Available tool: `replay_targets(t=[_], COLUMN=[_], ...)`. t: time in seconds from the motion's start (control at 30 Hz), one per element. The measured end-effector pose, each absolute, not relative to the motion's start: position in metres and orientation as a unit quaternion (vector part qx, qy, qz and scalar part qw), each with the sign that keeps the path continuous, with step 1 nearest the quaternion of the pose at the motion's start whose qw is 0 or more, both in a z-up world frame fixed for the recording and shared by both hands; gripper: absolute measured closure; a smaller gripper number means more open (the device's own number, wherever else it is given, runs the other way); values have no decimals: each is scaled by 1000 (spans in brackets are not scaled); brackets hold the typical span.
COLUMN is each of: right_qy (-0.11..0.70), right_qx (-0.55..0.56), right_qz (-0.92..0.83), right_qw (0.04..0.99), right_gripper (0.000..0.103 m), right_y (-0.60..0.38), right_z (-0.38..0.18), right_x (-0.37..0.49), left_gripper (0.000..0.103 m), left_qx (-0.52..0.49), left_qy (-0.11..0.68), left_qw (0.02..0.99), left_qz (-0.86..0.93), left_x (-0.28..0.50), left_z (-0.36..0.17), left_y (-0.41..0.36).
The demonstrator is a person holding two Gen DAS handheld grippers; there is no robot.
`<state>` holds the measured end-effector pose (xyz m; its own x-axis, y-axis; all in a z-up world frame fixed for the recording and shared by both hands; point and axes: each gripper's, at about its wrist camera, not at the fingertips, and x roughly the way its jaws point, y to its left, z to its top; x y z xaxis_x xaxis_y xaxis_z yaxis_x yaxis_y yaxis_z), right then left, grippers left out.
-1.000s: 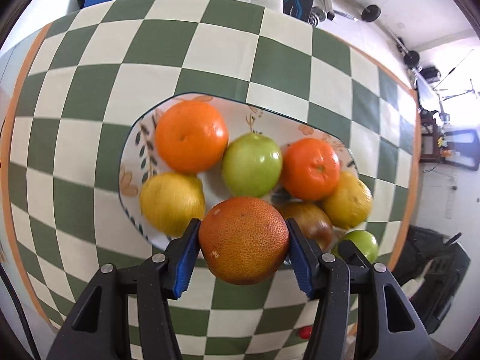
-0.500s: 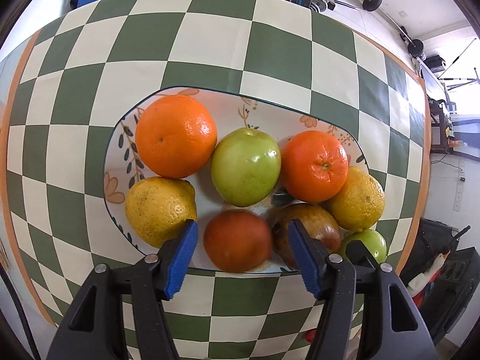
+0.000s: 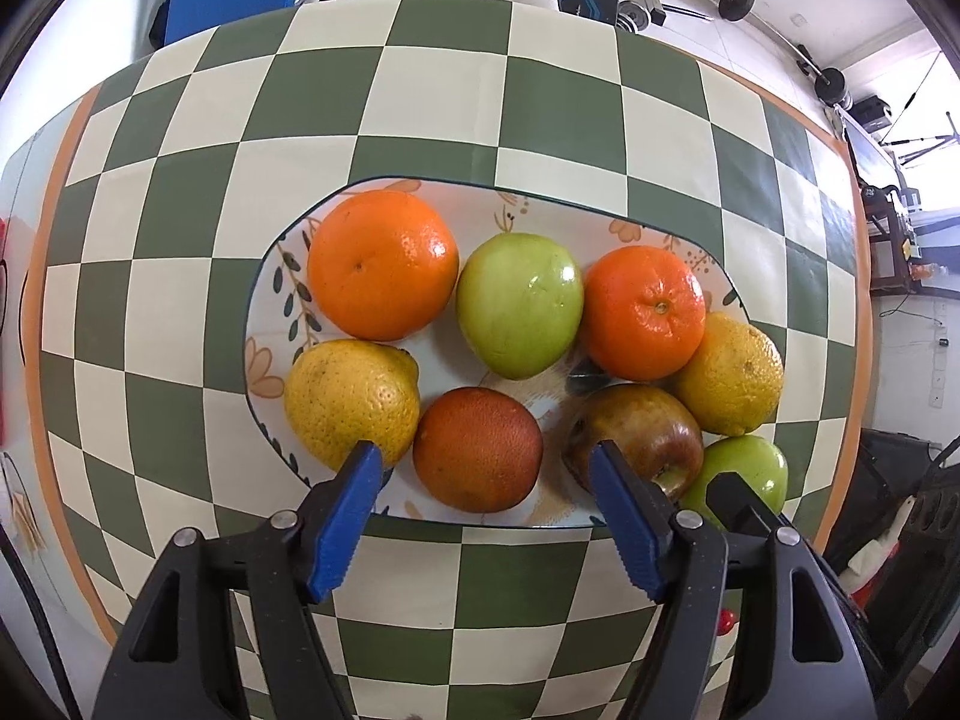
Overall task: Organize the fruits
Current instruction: 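Lift both tools away from the plate toward the cherry tomatoes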
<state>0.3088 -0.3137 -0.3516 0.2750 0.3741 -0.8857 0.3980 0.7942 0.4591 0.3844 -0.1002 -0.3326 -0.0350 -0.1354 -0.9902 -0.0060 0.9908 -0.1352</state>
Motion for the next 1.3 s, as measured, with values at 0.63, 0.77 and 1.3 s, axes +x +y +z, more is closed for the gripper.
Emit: replay_targets(t=[0.63,0.77,1.3], right_qy=[600,582,521], right_qx=[117,67,42], right_qz=[-48,-53,-32], right_qw=[790,809,852], right_gripper=[9,7,6], right_y=[-291,-278,-244], right_z=[-309,-282,-183], right_x=[294,285,208], left_gripper=[8,8,8], left_qx=[-17,-2,-5], left_qy=[663,637,550], left_qw=[748,771,835], left_qz=[-31,-26,-33], left_x=[341,320,233], left_z=[-297,-275,-180], left_y=[-82,-73,-50])
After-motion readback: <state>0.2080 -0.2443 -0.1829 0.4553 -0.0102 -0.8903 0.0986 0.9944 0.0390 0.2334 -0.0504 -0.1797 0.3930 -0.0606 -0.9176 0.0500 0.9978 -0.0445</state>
